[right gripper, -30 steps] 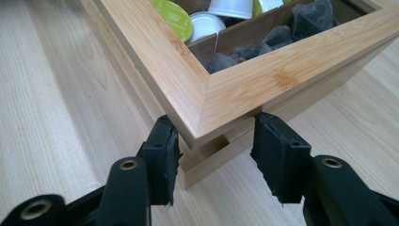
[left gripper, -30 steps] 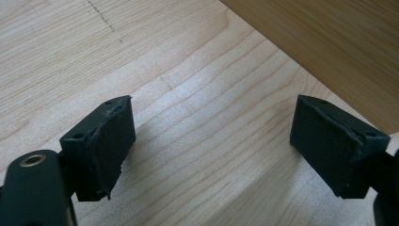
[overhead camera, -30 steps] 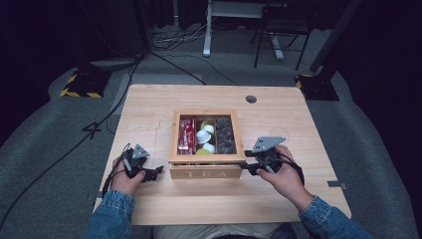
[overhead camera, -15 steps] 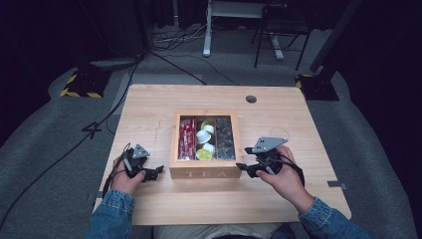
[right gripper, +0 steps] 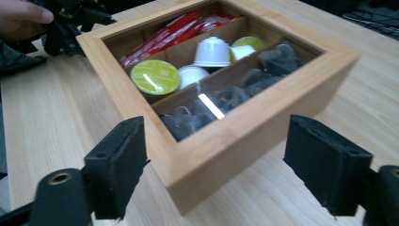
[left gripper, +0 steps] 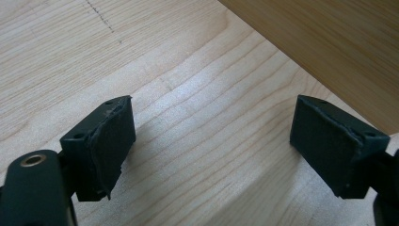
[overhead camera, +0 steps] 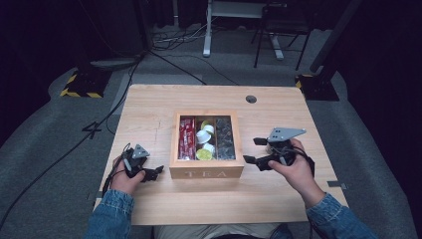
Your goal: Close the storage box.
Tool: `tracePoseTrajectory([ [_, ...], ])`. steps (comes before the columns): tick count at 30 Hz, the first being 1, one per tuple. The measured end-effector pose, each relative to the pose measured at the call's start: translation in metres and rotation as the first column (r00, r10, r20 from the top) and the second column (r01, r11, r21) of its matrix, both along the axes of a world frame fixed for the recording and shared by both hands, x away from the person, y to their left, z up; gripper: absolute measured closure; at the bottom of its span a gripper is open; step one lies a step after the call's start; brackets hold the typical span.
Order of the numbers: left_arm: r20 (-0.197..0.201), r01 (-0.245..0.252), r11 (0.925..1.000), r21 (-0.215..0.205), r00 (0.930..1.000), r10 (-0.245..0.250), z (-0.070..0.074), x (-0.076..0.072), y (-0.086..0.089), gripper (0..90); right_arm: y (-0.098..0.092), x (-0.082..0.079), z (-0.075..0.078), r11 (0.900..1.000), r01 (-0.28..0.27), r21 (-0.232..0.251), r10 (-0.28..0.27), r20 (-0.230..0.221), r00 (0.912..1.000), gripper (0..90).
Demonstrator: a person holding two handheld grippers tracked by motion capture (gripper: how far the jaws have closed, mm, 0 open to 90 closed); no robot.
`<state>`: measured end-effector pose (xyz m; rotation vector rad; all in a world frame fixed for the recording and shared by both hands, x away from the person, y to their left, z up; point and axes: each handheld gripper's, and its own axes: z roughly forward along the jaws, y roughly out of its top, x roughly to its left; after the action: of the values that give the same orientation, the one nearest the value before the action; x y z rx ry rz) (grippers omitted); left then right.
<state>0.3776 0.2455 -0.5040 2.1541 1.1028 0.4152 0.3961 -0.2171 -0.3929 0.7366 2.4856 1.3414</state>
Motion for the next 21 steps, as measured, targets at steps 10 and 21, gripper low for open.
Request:
tracePoseTrajectory([
  [10,0.000,0.013,0.9999,0.000,0.9999,-0.013,0.000,-0.001,0.003,15.1,-0.052,0.004,0.012,0.995,0.098,-0.002,-0.098,-0.005,0.9951,16.5],
  [21,-0.004,0.033,0.9995,0.001,0.9995,-0.033,0.000,0.006,0.005,14.4,-0.109,0.007,0.009,0.975,0.215,-0.056,-0.217,-0.043,0.9752,18.8],
])
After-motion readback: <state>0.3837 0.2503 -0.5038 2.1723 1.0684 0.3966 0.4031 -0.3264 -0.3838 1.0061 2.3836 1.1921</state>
